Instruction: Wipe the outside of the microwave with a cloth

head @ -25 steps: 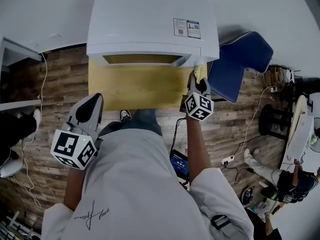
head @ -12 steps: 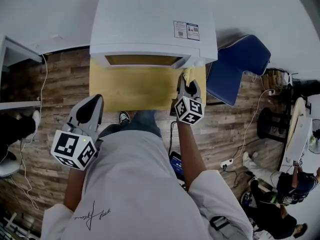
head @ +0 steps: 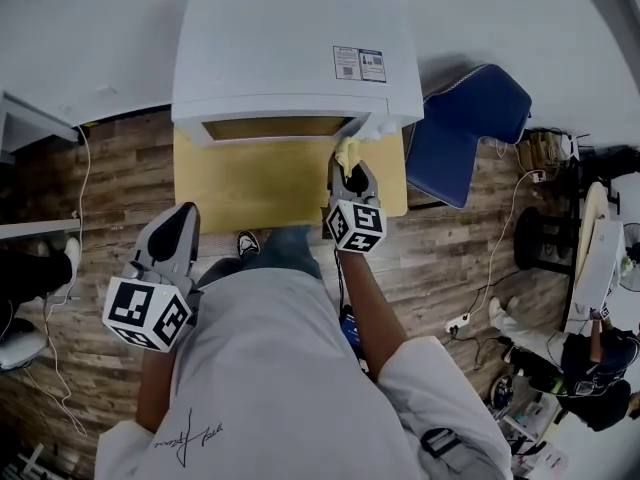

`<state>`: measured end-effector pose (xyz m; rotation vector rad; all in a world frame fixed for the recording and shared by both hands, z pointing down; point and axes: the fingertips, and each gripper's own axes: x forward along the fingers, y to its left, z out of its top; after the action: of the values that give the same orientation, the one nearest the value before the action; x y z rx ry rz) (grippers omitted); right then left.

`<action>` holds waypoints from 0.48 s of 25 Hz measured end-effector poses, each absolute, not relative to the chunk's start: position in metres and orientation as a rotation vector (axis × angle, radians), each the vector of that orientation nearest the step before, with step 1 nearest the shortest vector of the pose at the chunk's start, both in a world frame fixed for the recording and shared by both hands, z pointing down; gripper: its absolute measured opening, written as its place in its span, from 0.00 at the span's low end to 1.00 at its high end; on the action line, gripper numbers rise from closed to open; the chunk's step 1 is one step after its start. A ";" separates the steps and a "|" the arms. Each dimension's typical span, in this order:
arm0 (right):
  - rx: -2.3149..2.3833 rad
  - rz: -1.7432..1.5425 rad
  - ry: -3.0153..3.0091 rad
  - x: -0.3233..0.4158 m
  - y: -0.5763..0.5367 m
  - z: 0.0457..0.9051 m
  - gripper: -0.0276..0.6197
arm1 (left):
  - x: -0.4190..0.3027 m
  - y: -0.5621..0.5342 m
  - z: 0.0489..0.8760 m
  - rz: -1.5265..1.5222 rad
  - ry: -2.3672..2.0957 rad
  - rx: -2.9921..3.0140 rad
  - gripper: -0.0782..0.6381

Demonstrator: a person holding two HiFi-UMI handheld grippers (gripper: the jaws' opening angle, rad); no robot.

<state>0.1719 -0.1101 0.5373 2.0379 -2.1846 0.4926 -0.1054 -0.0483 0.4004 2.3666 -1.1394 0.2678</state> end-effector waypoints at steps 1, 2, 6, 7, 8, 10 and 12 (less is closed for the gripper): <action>2.031 0.496 -2.185 0.169 -0.112 0.539 0.23 | -0.106 -0.048 0.401 0.267 -1.137 2.366 0.10; 2.013 0.500 -2.192 0.164 -0.114 0.542 0.23 | -0.106 -0.049 0.401 0.267 -1.136 2.365 0.10; 1.941 0.500 -2.209 0.145 -0.127 0.552 0.23 | -0.104 -0.048 0.401 0.270 -1.131 2.370 0.10; 1.952 0.506 -2.198 0.145 -0.132 0.554 0.23 | -0.104 -0.048 0.400 0.270 -1.133 2.371 0.10; 1.965 0.514 -2.186 0.145 -0.136 0.556 0.23 | -0.105 -0.047 0.400 0.269 -1.138 2.371 0.10; 1.977 0.524 -2.173 0.141 -0.139 0.558 0.23 | -0.108 -0.047 0.399 0.265 -1.151 2.364 0.10; 1.955 0.528 -2.183 0.132 -0.139 0.560 0.23 | -0.113 -0.048 0.399 0.258 -1.164 2.353 0.10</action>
<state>0.1323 -0.1388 0.5603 1.9550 -2.1827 0.5276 -0.1127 -0.0478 0.3992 2.3532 -1.1641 0.2581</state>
